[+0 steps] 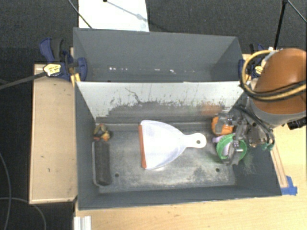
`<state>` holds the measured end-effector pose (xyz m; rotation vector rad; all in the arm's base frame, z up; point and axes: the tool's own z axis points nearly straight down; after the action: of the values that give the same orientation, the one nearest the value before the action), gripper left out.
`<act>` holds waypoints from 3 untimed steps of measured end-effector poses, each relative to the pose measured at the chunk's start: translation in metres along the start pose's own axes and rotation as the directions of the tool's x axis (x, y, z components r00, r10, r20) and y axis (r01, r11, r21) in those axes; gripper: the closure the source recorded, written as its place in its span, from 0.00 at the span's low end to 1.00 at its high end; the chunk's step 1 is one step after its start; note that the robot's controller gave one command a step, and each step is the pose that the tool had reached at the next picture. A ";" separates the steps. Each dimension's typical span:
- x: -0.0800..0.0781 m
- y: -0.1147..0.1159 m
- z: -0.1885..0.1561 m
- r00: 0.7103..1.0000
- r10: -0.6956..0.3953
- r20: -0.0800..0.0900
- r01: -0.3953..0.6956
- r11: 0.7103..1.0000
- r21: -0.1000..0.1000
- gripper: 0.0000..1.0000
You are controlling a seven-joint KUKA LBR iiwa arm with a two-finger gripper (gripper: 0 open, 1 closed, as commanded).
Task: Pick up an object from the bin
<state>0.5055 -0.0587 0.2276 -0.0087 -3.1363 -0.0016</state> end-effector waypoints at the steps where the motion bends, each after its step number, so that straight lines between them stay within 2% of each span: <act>1: -0.001 0.000 -0.004 1.000 -0.002 0.008 0.002 1.000 0.001 0.00; 2: -0.013 0.013 0.005 1.000 -0.025 0.013 0.025 1.000 0.005 0.00; 3: -0.037 0.046 0.049 0.999 0.031 0.010 -0.031 1.000 0.000 0.00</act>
Offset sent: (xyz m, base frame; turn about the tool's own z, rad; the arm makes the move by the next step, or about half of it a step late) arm 0.0455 0.0705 -0.0498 -0.1185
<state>0.5422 -0.0129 0.1780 -0.0581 -3.1459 -0.0017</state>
